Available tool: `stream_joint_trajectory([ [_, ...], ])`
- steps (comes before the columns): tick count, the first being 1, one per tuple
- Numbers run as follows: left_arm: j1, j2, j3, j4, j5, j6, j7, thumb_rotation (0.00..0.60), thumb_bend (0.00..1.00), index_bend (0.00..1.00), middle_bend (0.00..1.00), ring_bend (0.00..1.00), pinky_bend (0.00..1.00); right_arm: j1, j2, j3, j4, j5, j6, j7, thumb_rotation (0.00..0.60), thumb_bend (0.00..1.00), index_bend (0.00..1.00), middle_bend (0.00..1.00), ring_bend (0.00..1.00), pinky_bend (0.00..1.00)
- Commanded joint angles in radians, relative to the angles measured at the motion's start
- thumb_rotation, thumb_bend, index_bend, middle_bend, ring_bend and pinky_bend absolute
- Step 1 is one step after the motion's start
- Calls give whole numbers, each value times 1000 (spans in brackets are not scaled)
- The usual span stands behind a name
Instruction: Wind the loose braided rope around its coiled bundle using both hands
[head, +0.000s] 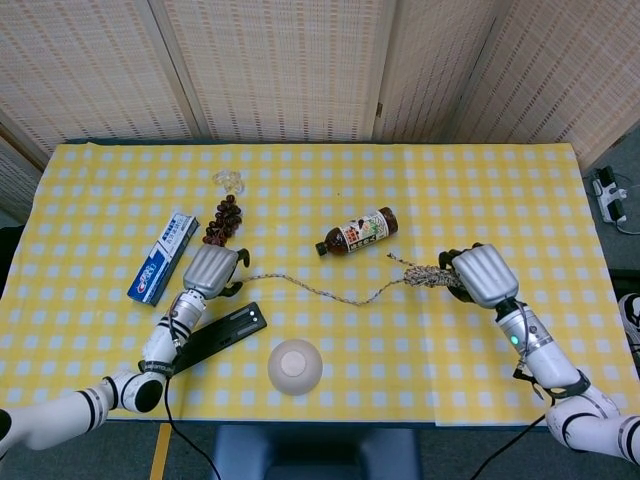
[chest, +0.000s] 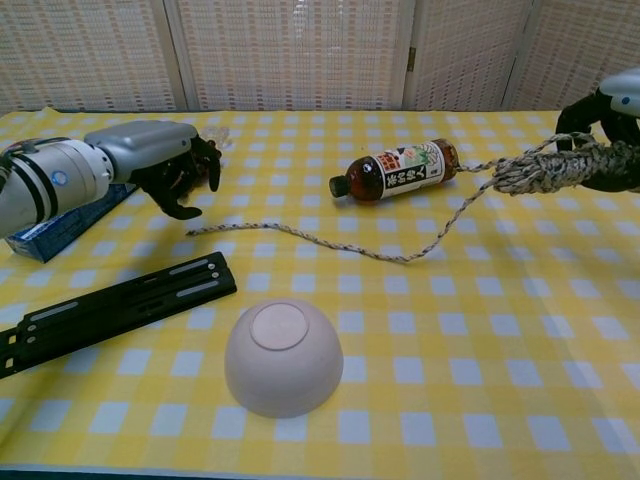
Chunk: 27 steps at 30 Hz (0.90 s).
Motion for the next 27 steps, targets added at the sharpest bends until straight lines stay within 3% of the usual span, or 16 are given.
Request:
stream_joint_trajectory([
  [1, -17, -33, -1, 28, -34, -2, 13, 600, 334, 508, 810, 749, 734, -1, -1, -1, 1, 3, 1, 0, 600, 580, 683, 622, 669, 549],
  [18, -70, -172, -3, 188, -143, 8, 48, 600, 346, 547, 829, 764, 744, 4, 1, 2, 8, 31, 0, -3, 600, 580, 684, 622, 669, 549],
  [27, -83, -183, -8, 229, -198, -17, 69, 600, 386, 555, 829, 764, 744, 6, 5, 1, 11, 36, 0, 1, 600, 580, 684, 622, 671, 549],
])
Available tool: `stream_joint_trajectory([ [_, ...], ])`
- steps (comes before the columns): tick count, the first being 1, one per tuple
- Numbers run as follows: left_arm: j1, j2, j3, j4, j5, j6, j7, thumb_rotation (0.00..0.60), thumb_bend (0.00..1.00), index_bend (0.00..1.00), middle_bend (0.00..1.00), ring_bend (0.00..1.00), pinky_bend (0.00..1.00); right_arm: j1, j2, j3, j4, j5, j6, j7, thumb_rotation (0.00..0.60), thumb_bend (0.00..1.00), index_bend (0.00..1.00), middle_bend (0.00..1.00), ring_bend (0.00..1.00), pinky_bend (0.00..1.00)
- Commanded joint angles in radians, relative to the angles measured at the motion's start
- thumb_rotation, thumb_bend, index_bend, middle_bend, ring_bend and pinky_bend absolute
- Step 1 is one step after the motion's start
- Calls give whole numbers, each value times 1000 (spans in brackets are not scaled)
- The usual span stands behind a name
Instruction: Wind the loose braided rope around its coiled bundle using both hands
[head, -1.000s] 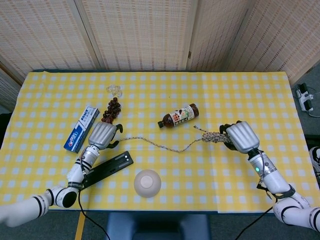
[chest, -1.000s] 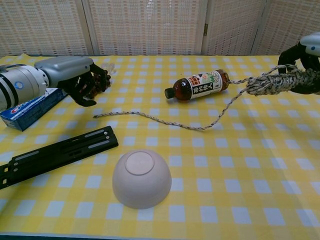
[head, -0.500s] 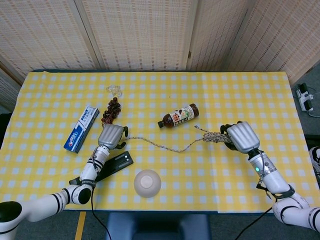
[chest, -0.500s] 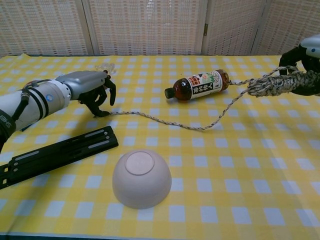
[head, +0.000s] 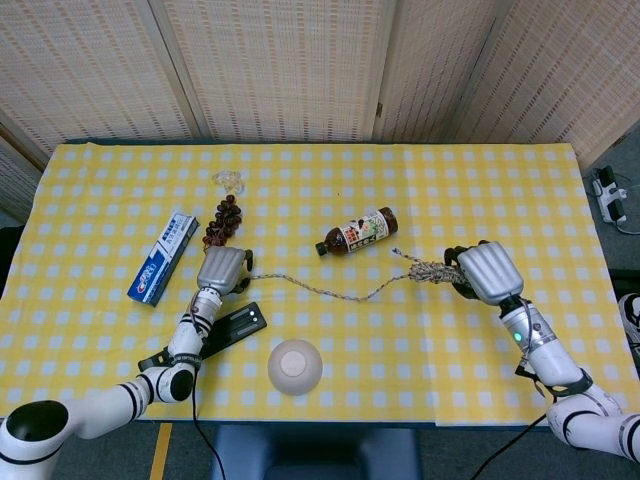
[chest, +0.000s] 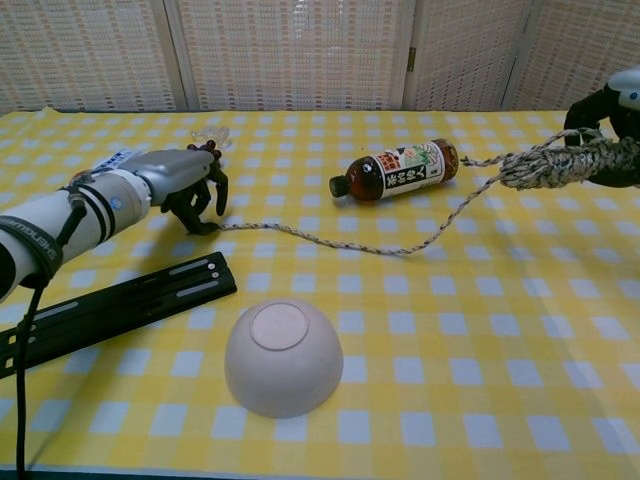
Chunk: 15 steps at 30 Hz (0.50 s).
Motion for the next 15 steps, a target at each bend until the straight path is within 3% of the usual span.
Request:
stream_joint_trajectory([
  [1, -3, 1, 0, 2, -13, -9, 7, 600, 387, 555, 829, 764, 745, 1, 0, -1, 1, 2, -2, 0, 600, 580, 684, 622, 671, 549],
  [15, -8, 5, 13, -12, -38, -17, 12, 600, 388, 555, 829, 764, 745, 2, -2, -6, 2, 7, -3, 0, 600, 580, 684, 622, 669, 549],
])
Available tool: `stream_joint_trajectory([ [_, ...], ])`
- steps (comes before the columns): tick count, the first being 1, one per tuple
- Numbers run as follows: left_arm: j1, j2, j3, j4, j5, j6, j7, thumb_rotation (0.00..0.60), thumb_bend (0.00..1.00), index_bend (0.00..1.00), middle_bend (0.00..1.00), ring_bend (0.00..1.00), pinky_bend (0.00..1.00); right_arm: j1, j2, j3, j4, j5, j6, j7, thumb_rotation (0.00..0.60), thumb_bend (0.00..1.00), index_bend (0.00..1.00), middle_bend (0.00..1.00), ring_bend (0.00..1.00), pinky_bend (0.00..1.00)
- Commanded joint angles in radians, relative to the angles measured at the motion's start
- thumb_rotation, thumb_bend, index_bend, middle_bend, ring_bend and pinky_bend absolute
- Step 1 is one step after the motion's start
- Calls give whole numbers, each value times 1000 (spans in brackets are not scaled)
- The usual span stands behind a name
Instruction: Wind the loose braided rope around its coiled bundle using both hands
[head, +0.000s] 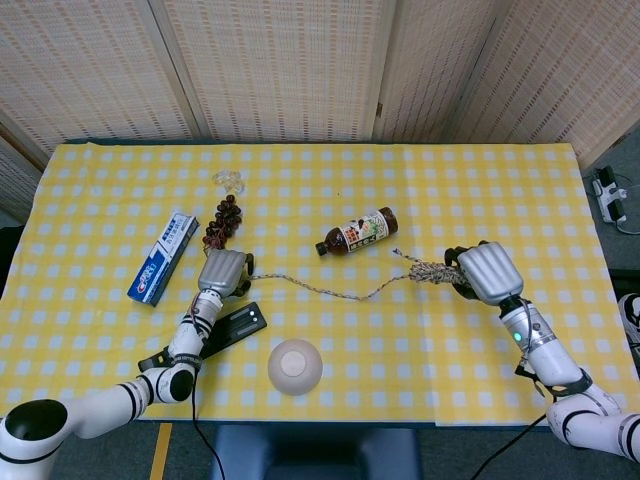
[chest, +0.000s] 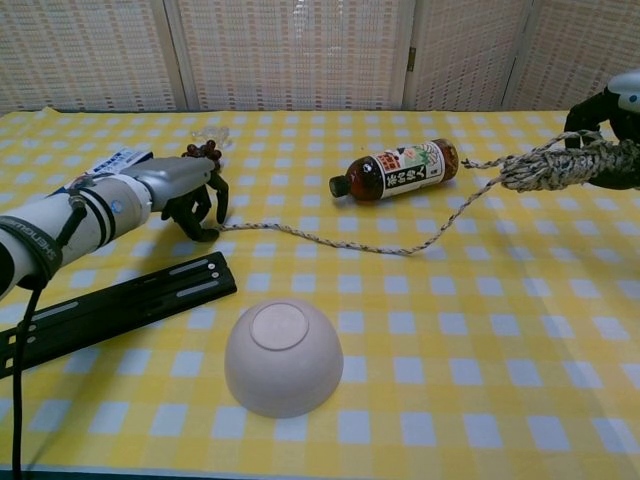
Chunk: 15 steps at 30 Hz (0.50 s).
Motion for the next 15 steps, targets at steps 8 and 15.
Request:
stream_joint_trajectory([
  [8, -13, -3, 3, 9, -42, -13, 33, 600, 421, 564, 829, 764, 745, -2, 0, -2, -2, 5, 2, -4, 600, 580, 685, 622, 670, 549],
  [15, -17, -3, 10, 8, -60, -20, 43, 600, 462, 575, 829, 764, 745, -2, -2, -4, 1, 6, 1, -2, 600, 580, 686, 622, 671, 549],
])
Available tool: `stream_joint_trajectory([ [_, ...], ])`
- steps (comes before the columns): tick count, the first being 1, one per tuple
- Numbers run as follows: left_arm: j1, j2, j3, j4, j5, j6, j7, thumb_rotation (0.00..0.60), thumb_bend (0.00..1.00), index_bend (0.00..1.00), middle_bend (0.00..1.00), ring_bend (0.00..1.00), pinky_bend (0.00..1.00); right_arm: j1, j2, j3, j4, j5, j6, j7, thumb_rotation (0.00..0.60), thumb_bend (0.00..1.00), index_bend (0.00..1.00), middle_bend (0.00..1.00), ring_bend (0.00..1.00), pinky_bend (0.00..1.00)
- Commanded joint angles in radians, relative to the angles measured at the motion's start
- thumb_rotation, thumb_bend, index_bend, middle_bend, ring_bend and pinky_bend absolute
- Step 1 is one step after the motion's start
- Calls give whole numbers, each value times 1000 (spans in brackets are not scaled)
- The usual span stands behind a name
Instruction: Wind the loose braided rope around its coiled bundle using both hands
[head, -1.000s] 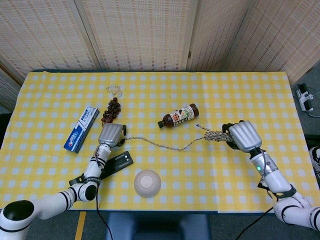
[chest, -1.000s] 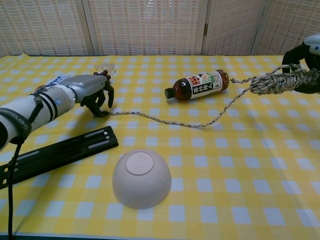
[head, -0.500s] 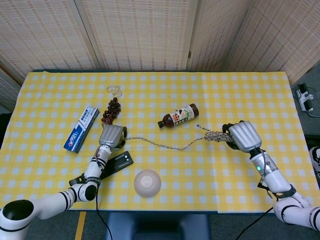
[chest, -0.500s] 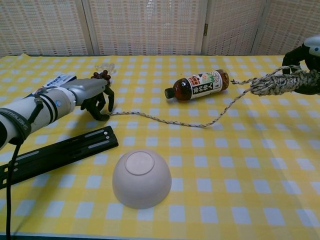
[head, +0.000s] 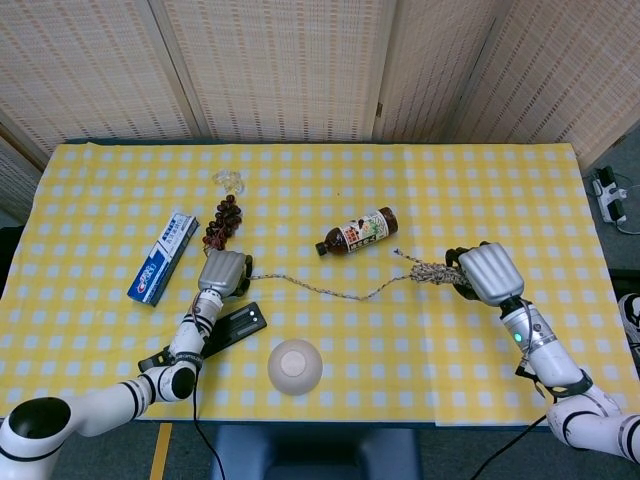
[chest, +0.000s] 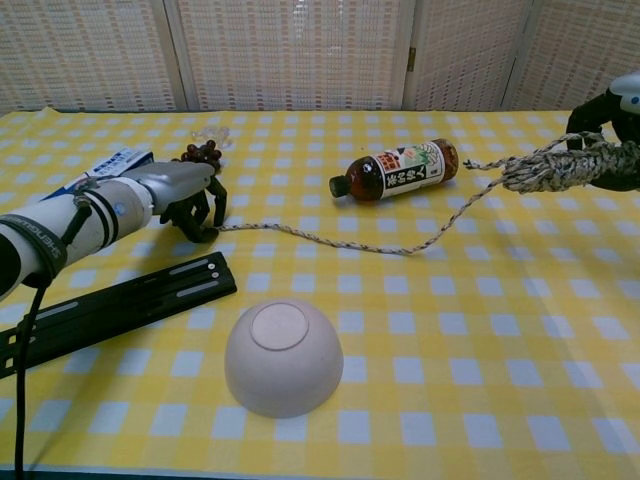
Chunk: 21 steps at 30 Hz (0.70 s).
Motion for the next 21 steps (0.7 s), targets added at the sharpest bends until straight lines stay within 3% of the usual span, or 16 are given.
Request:
stream_joint_trajectory([
  [1, -1, -1, 2, 1, -3, 1, 2, 600, 464, 576, 829, 764, 745, 0, 0, -1, 1, -1, 0, 0, 600, 580, 686, 622, 671, 549],
  [12, 21, 34, -3, -53, 39, 26, -73, 600, 514, 622, 842, 776, 746, -10, -2, -4, -3, -14, 21, 40, 600, 580, 693, 629, 674, 549],
  [21, 115, 283, -25, -342, 196, 116, -260, 600, 518, 623, 843, 776, 747, -6, 5, -25, -79, -129, 54, 246, 600, 580, 708, 640, 683, 549],
])
